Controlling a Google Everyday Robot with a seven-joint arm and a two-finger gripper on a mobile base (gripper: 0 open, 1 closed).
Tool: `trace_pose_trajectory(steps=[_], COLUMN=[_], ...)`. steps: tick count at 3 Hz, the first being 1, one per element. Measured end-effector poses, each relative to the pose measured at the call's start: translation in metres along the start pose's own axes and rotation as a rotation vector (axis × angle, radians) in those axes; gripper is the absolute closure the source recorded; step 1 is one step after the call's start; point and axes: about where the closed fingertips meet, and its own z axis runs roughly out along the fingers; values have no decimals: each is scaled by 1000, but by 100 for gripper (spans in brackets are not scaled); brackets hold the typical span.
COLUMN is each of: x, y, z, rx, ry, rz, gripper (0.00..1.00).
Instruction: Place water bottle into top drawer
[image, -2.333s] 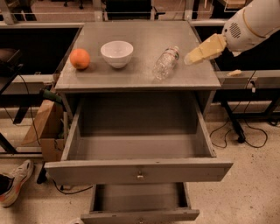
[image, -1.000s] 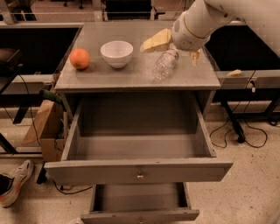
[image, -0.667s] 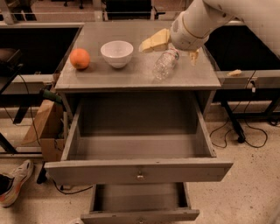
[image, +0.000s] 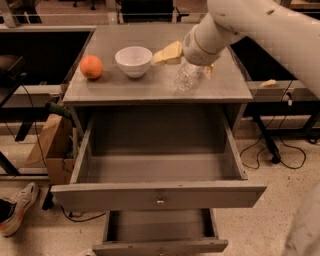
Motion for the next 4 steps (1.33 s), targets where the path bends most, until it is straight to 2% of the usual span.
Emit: trace_pose_trajectory(steps=[1,2,3,4], x=[-17,-38,-46,-46], y=[-5,-31,-53,-74], z=[27,55,65,68], rx=[57,195,276,328], ry=[-56,-125,-157,-172], rz=[45,113,153,177], gripper=[0,0,0,19])
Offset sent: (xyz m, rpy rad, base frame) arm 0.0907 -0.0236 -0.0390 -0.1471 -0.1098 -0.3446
